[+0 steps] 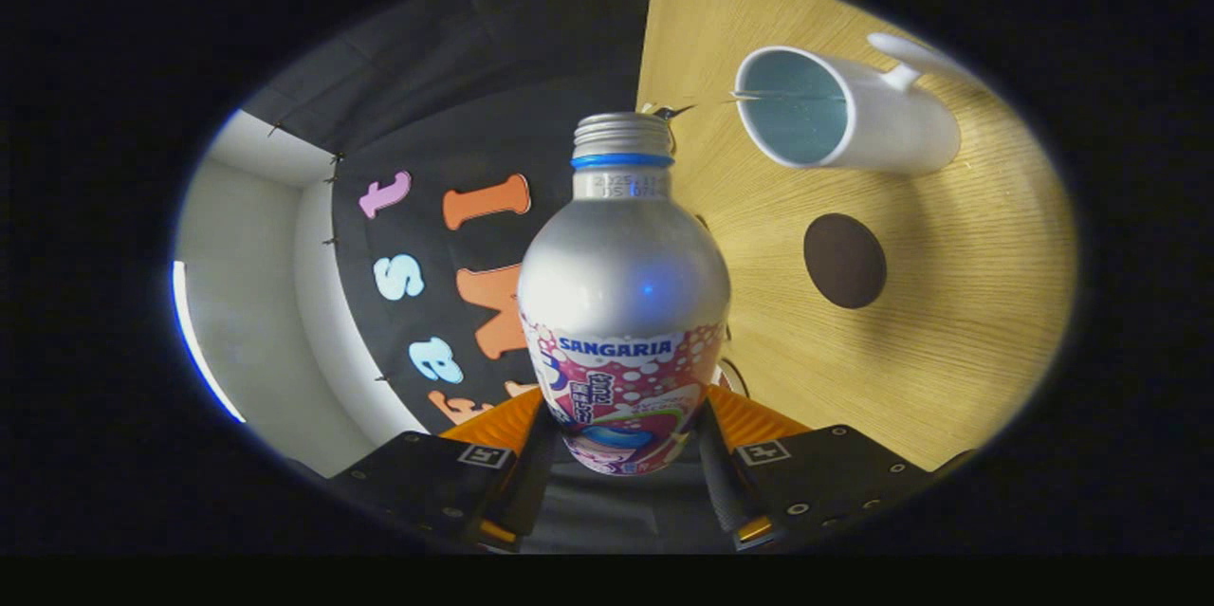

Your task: Take the bottle from table, then pour the juice into the cup, finally place the bottle on the coaster

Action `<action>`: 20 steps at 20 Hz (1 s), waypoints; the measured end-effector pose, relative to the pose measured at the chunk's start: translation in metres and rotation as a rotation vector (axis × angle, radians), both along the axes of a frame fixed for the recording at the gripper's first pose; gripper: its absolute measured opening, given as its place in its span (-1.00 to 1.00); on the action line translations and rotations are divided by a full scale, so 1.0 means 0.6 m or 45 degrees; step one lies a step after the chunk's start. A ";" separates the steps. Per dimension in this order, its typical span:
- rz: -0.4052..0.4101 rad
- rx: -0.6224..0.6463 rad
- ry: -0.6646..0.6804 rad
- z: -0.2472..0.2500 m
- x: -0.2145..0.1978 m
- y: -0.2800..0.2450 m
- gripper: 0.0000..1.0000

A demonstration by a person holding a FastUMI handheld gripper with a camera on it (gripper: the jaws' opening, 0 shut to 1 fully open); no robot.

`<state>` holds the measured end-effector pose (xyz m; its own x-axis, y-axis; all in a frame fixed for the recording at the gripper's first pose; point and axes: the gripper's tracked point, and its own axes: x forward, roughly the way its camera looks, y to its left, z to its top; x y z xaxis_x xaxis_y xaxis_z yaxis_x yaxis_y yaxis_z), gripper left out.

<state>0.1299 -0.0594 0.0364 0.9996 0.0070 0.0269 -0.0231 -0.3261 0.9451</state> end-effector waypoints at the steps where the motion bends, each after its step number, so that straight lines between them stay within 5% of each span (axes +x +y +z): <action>1: -0.002 0.007 -0.003 0.000 -0.002 -0.002 0.42; 20: -0.001 0.111 0.031 0.011 0.007 -0.012 0.42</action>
<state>0.1343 -0.0664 0.0428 1.0000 0.0049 0.0034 -0.0011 -0.4071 0.9134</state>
